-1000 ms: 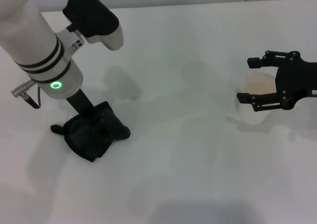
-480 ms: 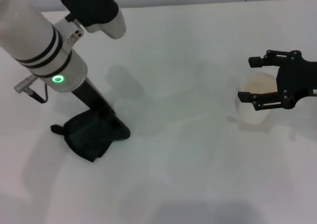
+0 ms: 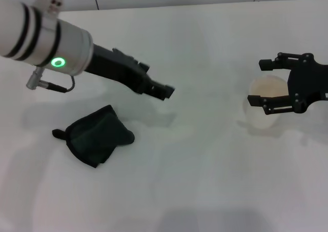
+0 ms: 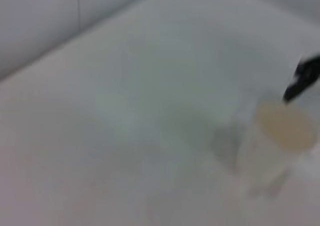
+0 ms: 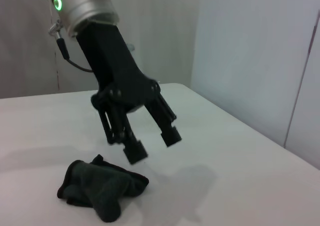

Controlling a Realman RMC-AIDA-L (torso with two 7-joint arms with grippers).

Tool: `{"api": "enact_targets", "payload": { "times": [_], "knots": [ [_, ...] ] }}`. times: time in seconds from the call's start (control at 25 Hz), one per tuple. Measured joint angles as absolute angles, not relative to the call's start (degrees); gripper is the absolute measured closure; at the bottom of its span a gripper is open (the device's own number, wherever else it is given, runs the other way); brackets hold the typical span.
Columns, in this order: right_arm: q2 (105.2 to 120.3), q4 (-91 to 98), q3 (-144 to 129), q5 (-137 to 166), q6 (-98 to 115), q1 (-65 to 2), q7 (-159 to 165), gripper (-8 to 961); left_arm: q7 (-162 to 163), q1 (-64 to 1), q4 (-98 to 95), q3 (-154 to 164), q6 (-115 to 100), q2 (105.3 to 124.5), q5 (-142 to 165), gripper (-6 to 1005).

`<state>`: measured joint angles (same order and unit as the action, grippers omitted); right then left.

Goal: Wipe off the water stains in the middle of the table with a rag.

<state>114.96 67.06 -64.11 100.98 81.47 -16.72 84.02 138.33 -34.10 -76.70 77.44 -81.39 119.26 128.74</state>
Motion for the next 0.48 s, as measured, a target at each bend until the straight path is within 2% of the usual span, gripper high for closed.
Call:
{"api": "enact_targets", "payload": {
  "times": [0.48],
  "knots": [
    [114.74, 67.3, -63.5, 101.6, 81.6, -16.7, 89.9, 94, 121.5, -20.0, -74.9, 65.8, -86.0, 118.97, 106.0, 109]
  ]
}}
